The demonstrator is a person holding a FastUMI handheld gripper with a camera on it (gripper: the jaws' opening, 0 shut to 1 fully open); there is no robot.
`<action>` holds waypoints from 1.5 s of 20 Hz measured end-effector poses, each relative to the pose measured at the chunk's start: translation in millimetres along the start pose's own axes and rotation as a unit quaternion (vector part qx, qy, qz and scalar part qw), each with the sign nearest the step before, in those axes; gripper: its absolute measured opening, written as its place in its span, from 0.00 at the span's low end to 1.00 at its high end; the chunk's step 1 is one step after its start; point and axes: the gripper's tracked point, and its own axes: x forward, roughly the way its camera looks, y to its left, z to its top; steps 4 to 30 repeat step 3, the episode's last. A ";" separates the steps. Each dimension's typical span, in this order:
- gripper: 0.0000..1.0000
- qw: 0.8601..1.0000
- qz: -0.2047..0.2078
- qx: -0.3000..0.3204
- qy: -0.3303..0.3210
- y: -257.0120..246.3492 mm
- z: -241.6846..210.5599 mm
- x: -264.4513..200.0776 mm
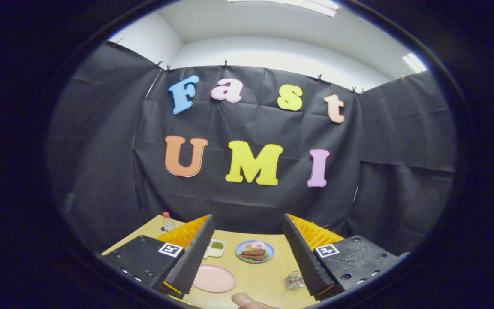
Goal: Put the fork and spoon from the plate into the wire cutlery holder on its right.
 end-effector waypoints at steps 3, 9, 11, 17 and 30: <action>0.96 1.000 -0.013 0.019 0.018 14.9 -2.5 -6.7; 0.96 1.000 -0.013 0.019 0.018 14.9 -2.5 -6.7; 0.96 1.000 -0.013 0.019 0.018 14.9 -2.5 -6.7; 0.96 1.000 -0.013 0.019 0.018 14.9 -2.5 -6.7; 0.96 1.000 -0.013 0.019 0.018 14.9 -2.5 -6.7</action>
